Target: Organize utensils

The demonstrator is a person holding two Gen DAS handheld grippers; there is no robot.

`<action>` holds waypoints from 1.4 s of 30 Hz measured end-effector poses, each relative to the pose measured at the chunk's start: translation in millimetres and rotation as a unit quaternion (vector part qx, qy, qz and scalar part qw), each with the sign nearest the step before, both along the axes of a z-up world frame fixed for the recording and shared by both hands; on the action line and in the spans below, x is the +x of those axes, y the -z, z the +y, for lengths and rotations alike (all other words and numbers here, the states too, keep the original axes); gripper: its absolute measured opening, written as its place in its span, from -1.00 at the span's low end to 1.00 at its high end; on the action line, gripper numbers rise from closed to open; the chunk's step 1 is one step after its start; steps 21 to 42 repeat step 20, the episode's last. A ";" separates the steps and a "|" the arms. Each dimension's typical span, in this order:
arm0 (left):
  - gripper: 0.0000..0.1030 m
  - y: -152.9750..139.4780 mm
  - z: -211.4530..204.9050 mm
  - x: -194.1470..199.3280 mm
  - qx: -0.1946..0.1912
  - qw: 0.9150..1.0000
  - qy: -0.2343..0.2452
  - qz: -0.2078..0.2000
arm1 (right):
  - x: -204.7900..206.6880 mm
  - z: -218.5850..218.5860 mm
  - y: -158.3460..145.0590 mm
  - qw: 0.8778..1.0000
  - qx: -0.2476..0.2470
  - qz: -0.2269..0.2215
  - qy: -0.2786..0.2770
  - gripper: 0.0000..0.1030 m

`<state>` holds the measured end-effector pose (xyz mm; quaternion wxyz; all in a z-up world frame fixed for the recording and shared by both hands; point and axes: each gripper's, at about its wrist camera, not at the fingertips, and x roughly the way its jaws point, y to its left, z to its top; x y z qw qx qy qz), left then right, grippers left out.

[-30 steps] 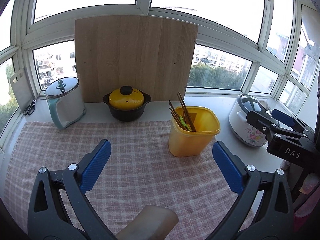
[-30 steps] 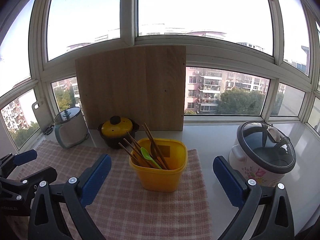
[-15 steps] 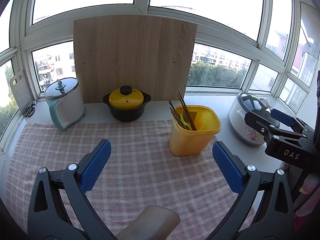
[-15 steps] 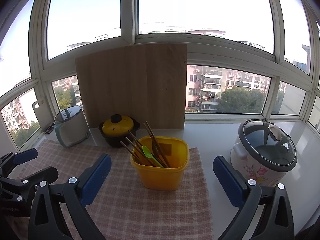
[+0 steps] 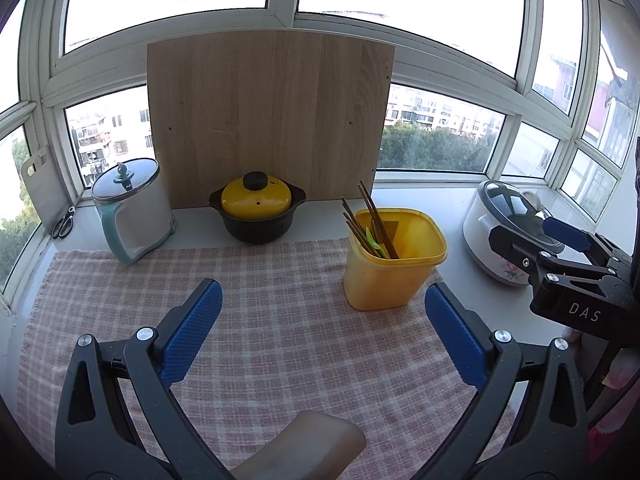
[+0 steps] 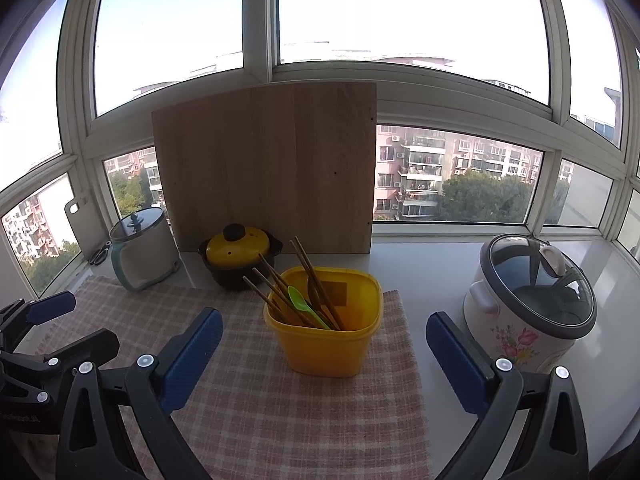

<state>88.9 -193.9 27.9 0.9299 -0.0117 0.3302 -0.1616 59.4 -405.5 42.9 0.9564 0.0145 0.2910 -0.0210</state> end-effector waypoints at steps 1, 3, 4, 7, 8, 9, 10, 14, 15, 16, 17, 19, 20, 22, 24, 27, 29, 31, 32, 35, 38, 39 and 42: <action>1.00 0.6 0.6 -0.3 0.002 1.000 -0.001 -0.001 | 0.3 -0.2 -0.1 1.000 -0.001 0.000 0.000 0.99; 1.00 1.3 1.8 0.1 0.003 1.000 -0.002 -0.001 | 0.5 -0.4 0.0 1.000 -0.001 0.000 -0.001 0.99; 1.00 1.6 2.4 0.3 0.003 1.000 -0.003 -0.001 | 0.4 -0.2 0.2 1.000 -0.001 0.001 -0.001 0.99; 1.00 1.4 3.3 0.0 0.004 1.000 -0.006 -0.002 | -0.3 0.4 0.7 1.000 0.000 0.002 -0.001 0.99; 1.00 0.9 3.0 -0.6 0.005 1.000 -0.007 -0.003 | -0.5 0.5 0.6 1.000 0.000 0.002 -0.001 0.99; 1.00 0.8 3.0 -0.5 0.006 1.000 -0.007 -0.004 | -1.0 0.9 1.2 1.000 0.000 0.002 -0.001 0.99; 1.00 0.7 3.4 -0.5 0.006 1.000 -0.007 -0.004 | -1.3 1.5 1.6 1.000 -0.001 0.002 -0.001 0.99; 1.00 -0.5 3.1 -1.6 0.007 1.000 -0.009 -0.012 | -1.8 1.3 2.2 1.000 0.001 0.002 0.000 0.99; 1.00 -0.5 2.9 -1.5 0.006 1.000 -0.011 -0.013 | -1.1 1.3 2.1 1.000 0.001 0.002 0.000 0.99; 1.00 -0.4 2.8 -1.2 0.005 1.000 -0.010 -0.012 | -0.9 1.3 2.2 1.000 0.002 0.002 0.000 0.99; 1.00 -0.3 2.5 -1.0 0.005 1.000 -0.010 -0.011 | -0.8 1.2 2.5 1.000 0.002 0.002 0.001 0.99; 1.00 -0.2 2.0 -0.6 0.007 1.000 -0.010 -0.011 | -0.7 0.9 2.5 1.000 0.002 0.002 0.002 0.99; 1.00 -0.5 1.9 -0.6 0.008 1.000 -0.011 -0.011 | -0.2 0.2 2.5 1.000 0.003 0.003 0.003 0.99; 1.00 -0.5 1.9 -0.6 0.008 1.000 -0.011 -0.011 | -0.2 0.2 2.5 1.000 0.003 0.003 0.003 0.99; 1.00 -0.5 1.9 -0.6 0.008 1.000 -0.011 -0.011 | -0.2 0.2 2.5 1.000 0.003 0.003 0.003 0.99; 1.00 -0.5 1.9 -0.6 0.008 1.000 -0.011 -0.011 | -0.2 0.2 2.5 1.000 0.003 0.003 0.003 0.99; 1.00 -0.5 1.9 -0.6 0.008 1.000 -0.011 -0.011 | -0.2 0.2 2.5 1.000 0.003 0.003 0.003 0.99; 1.00 -0.5 1.9 -0.6 0.008 1.000 -0.011 -0.011 | -0.2 0.2 2.5 1.000 0.003 0.003 0.003 0.99; 1.00 -0.5 1.9 -0.6 0.008 1.000 -0.011 -0.011 | -0.2 0.2 2.5 1.000 0.003 0.003 0.003 0.99; 1.00 -0.5 1.9 -0.6 0.008 1.000 -0.011 -0.011 | -0.2 0.2 2.5 1.000 0.003 0.003 0.003 0.99; 1.00 -0.5 1.9 -0.6 0.008 1.000 -0.011 -0.011 | -0.2 0.2 2.5 1.000 0.003 0.003 0.003 0.99; 1.00 -0.5 1.9 -0.6 0.008 1.000 -0.011 -0.011 | -0.2 0.2 2.5 1.000 0.003 0.003 0.003 0.99; 1.00 -0.5 1.9 -0.6 0.008 1.000 -0.011 -0.011 | -0.2 0.2 2.5 1.000 0.003 0.003 0.003 0.99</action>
